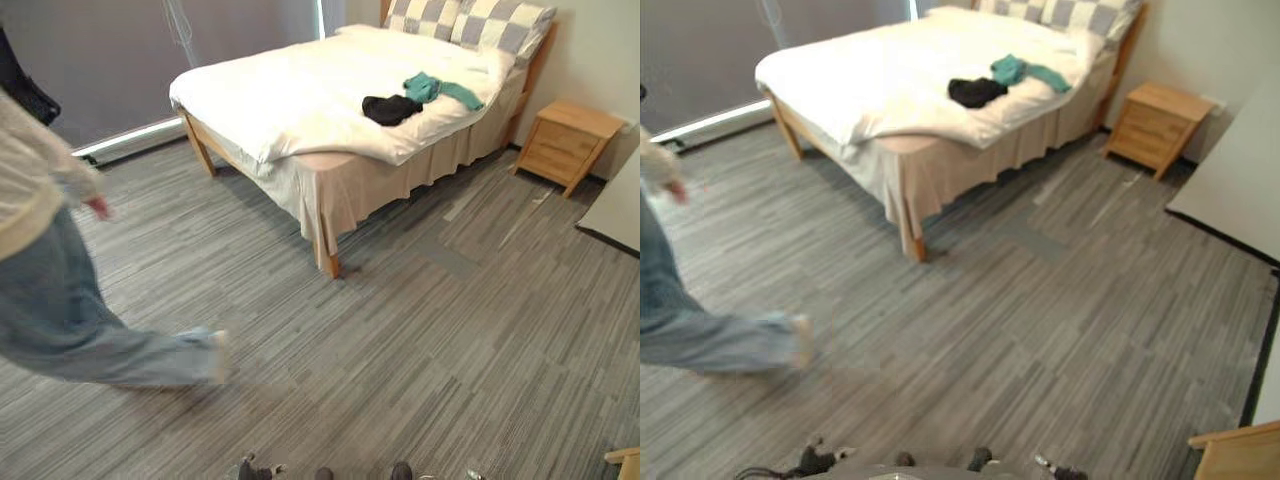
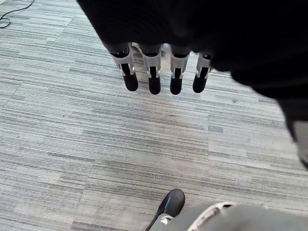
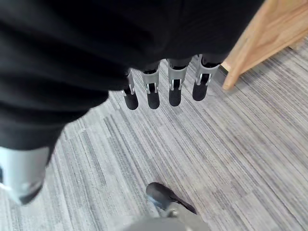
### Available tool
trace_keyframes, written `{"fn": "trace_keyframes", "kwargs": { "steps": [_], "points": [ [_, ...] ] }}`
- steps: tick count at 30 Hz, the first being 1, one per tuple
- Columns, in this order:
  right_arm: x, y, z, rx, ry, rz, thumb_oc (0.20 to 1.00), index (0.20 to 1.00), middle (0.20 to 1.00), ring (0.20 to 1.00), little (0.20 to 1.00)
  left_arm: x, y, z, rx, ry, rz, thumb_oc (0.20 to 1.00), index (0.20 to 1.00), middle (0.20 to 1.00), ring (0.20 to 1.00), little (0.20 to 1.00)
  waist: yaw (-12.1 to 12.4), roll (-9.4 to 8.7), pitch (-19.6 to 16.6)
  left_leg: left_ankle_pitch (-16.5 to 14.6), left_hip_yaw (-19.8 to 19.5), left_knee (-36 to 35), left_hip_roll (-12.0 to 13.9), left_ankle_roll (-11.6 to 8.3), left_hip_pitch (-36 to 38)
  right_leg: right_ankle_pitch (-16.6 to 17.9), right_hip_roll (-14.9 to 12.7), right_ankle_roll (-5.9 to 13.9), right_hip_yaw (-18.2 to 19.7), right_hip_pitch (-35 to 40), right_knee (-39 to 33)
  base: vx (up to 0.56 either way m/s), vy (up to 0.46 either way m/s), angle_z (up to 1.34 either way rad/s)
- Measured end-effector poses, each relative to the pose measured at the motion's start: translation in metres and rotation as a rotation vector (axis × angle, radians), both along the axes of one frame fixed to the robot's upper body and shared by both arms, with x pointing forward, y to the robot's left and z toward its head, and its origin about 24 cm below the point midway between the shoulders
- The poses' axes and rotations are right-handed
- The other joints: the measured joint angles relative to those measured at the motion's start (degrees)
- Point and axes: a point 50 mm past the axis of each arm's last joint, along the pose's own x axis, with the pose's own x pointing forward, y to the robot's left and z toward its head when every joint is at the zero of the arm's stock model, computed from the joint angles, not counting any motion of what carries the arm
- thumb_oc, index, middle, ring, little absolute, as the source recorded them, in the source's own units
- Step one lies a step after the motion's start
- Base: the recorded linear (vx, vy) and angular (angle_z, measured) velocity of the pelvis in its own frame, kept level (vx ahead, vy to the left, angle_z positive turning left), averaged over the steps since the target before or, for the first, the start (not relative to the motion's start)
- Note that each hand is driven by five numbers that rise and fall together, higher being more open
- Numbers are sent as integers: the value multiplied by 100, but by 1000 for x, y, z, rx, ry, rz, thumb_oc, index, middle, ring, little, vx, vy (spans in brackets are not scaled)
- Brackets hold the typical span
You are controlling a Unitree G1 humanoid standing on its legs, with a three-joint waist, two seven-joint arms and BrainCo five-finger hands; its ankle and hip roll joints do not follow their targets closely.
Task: Tidy up the quilt and then pick up the clothes from the bed and put them into the laundry hamper.
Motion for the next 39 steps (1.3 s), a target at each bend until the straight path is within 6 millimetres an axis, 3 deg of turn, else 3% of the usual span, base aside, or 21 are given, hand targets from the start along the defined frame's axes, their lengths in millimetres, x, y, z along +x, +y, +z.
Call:
{"fn": "trace_keyframes", "kwargs": {
  "steps": [9,11,13,15,16,19,22,24,25,26,27,28,29,30,32,34,35,36,37,38,39],
  "points": [
    [22,1,5,-4,-57,-8,1000,1000,1000,1000,1000,20,10,6,25,-52,11,1000,1000,1000,1000,1000,-14,-95,613,145,150,-185,-107,81,-42,517,-52,-25,137,-162,-76,14,74,-11],
    [38,-3,11,-13,-105,-23,1000,1000,1000,1000,1000,33,11,10,23,-83,7,1000,1000,1000,1000,1000,-63,117,862,46,311,-208,122,201,44,473,-21,108,54,-778,1156,185,93,-45],
    [45,-4,13,-9,-130,-44,1000,1000,1000,1000,1000,48,13,14,28,-117,10,1000,1000,1000,1000,1000,-70,162,1073,-78,424,-188,190,250,254,159,-310,425,-348,-1311,2425,351,-2,-31],
    [40,-4,12,4,-133,-107,1000,1000,1000,1000,1000,48,18,15,38,-118,25,1000,1000,1000,1000,1000,-140,43,1101,-331,518,-227,35,111,496,53,-928,558,-668,-1632,2848,440,-127,-19],
    [42,-3,13,23,-155,-142,1000,1000,1000,1000,1000,45,20,15,41,-113,38,1000,1000,1000,1000,1000,-174,-34,1096,-397,555,-227,-11,72,593,62,-1084,567,-723,-1609,2215,311,-109,-9],
    [31,0,9,40,-148,-196,1000,1000,1000,1000,1000,44,25,16,56,-106,31,1000,1000,1000,1000,1000,-352,-184,1021,-607,551,-220,-58,-113,650,150,-1214,703,-612,-1723,93,704,-191,1],
    [22,3,5,44,-110,-209,1000,1000,1000,1000,1000,38,25,13,55,-67,29,1000,1000,1000,1000,1000,-554,-204,991,-800,426,-216,17,-328,894,175,-1255,726,-326,-1752,-148,471,-129,18],
    [-9,-8,0,15,-39,-224,1000,1000,1000,1000,1000,5,20,4,36,14,39,1000,1000,1000,1000,1000,-735,299,733,-1164,462,-144,638,-807,1559,417,-820,531,-402,-1611,777,710,-456,6],
    [-19,-13,-1,-3,-3,-234,1000,1000,1000,1000,1000,-4,16,1,25,35,40,1000,1000,1000,1000,1000,-765,476,636,-1178,386,325,949,-922,1528,432,-608,482,-423,-1516,1034,791,-713,24],
    [-18,-7,-4,9,34,-236,1000,1000,1000,1000,1000,9,18,5,28,-19,48,1000,1000,1000,1000,1000,-636,335,618,-620,-305,3585,1453,-940,39,177,-421,-84,-599,-1168,1113,472,-468,8],
    [-15,-11,-2,1,24,-235,1000,1000,1000,1000,1000,20,19,9,34,-93,78,1000,1000,1000,1000,1000,-460,313,629,460,-760,4971,1584,-634,-820,83,-300,-252,-634,-1073,1099,612,-335,-29],
    [-11,-17,1,-18,11,-220,1000,1000,1000,1000,1000,31,25,15,39,-142,98,1000,1000,1000,1000,1000,-169,311,665,1010,-1218,5994,1573,-682,-1421,187,-266,-387,-576,-951,1045,297,-59,-94],
    [14,-17,7,-25,-54,-176,1000,1000,1000,1000,1000,27,30,14,56,-121,104,1000,1000,1000,1000,1000,2,220,700,641,-1322,6415,1451,-888,-1833,71,-146,-447,-330,-628,852,664,-49,-100],
    [36,-15,13,-26,-116,-131,1000,1000,1000,1000,1000,18,36,12,77,-79,121,1000,1000,1000,1000,1000,-10,-61,794,255,-1122,6170,1095,-823,-2077,183,-218,-462,-297,-39,464,568,47,-77],
    [55,-14,19,-36,-160,-76,1000,1000,1000,1000,1000,16,36,12,78,-74,127,1000,1000,1000,1000,1000,151,-249,781,-42,-692,5331,992,-844,-2428,5,-129,-392,-152,538,2,593,83,-43],
    [66,-15,23,-53,-177,-36,1000,1000,1000,1000,1000,25,29,13,57,-104,103,1000,1000,1000,1000,1000,421,-277,786,-29,-35,3433,948,-728,-2640,-233,16,-219,-133,1014,-196,626,123,-32],
    [60,-15,21,-57,-151,-18,1000,1000,1000,1000,1000,25,25,12,50,-106,89,1000,1000,1000,1000,1000,415,-277,774,158,364,1689,684,-487,-2441,-435,109,-22,-240,1294,-140,566,90,-5],
    [56,-14,19,-54,-141,-20,1000,1000,1000,1000,1000,25,24,12,46,-106,88,1000,1000,1000,1000,1000,444,-177,729,420,370,1720,595,-156,-2484,-523,183,92,-345,1470,-131,577,91,-1],
    [53,-12,18,-48,-140,-16,1000,1000,1000,1000,1000,18,24,10,45,-88,90,1000,1000,1000,1000,1000,514,-287,711,472,489,1657,570,-82,-2495,-598,181,152,-447,1700,-190,504,84,-39],
    [33,-7,10,-51,-76,48,1000,1000,1000,1000,1000,-5,27,5,59,-14,113,1000,1000,1000,1000,1000,596,-357,359,-77,1581,1161,261,117,-1961,-1038,119,437,-738,2061,-161,373,71,-38],
    [29,-4,8,-50,-66,60,1000,1000,1000,1000,1000,-15,28,3,63,19,120,1000,1000,1000,1000,1000,620,-359,341,451,1543,1073,137,1086,-1782,-1073,224,477,-760,2305,-107,619,206,-14]
  ]
}}
